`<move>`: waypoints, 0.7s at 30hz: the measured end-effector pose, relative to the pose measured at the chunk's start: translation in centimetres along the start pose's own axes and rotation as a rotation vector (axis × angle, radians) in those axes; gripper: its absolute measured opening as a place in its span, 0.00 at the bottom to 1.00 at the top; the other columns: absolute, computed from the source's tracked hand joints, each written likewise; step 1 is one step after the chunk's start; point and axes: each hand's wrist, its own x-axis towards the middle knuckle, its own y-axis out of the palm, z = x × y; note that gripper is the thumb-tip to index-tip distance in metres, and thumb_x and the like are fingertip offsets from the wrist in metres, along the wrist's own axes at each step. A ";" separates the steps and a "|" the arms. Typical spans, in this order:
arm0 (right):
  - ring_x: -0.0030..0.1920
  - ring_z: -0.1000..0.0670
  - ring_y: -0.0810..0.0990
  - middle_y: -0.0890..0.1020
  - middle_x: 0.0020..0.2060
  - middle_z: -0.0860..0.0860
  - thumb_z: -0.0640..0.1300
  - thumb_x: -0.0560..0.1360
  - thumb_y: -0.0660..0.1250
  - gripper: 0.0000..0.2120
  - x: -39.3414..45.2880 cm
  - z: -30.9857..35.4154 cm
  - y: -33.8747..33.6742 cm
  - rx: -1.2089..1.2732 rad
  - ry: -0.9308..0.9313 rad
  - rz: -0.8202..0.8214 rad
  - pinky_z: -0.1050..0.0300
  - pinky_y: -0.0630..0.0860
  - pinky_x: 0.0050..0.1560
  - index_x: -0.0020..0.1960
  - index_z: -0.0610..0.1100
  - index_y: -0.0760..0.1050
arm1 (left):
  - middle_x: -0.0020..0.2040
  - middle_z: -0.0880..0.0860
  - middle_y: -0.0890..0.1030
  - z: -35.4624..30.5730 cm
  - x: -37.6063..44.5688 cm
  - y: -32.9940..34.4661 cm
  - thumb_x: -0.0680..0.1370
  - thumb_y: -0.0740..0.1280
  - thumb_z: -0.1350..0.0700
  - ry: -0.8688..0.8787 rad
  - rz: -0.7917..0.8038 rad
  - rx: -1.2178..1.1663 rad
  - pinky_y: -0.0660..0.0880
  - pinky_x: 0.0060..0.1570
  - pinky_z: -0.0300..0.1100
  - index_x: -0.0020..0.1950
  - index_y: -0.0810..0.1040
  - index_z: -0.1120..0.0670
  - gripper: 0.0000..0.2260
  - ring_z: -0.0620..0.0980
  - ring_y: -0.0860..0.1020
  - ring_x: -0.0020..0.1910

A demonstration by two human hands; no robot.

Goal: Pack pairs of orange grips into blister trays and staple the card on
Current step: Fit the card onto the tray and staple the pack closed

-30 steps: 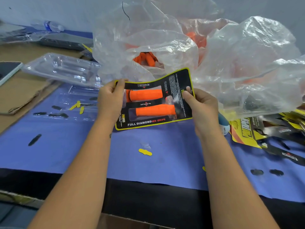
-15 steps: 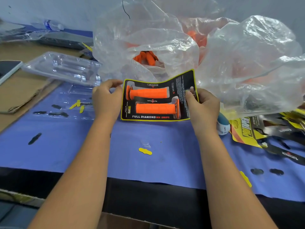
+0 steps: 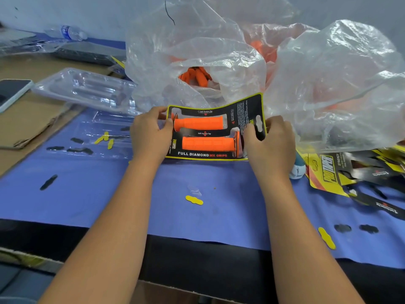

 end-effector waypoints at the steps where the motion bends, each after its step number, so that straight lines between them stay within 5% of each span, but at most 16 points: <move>1: 0.46 0.42 0.73 0.72 0.44 0.48 0.52 0.75 0.65 0.13 0.0 0.0 0.0 -0.016 -0.004 0.011 0.55 0.62 0.40 0.48 0.41 0.74 | 0.47 0.49 0.81 0.0 0.0 0.0 0.77 0.66 0.52 -0.018 -0.014 -0.022 0.71 0.55 0.48 0.61 0.79 0.52 0.13 0.54 0.74 0.57; 4: 0.47 0.42 0.72 0.70 0.42 0.49 0.50 0.76 0.64 0.11 0.0 0.0 0.0 -0.042 -0.018 0.069 0.54 0.62 0.42 0.43 0.41 0.73 | 0.38 0.39 0.76 0.0 -0.1 -0.1 0.77 0.68 0.50 -0.045 -0.028 -0.070 0.71 0.52 0.47 0.60 0.78 0.51 0.13 0.51 0.74 0.54; 14: 0.44 0.41 0.71 0.70 0.40 0.49 0.46 0.75 0.66 0.11 0.0 0.1 0.0 0.033 -0.041 0.073 0.52 0.65 0.44 0.36 0.43 0.69 | 0.36 0.41 0.75 0.0 -0.1 -0.2 0.76 0.66 0.57 -0.107 -0.040 -0.105 0.68 0.44 0.43 0.57 0.79 0.51 0.11 0.50 0.74 0.47; 21: 0.47 0.41 0.74 0.73 0.43 0.47 0.51 0.75 0.67 0.12 -0.1 0.1 0.0 0.034 0.003 0.025 0.53 0.65 0.42 0.43 0.42 0.74 | 0.55 0.53 0.81 0.3 -0.2 -0.2 0.75 0.65 0.62 -0.029 -0.031 0.044 0.66 0.56 0.40 0.59 0.81 0.55 0.14 0.55 0.69 0.61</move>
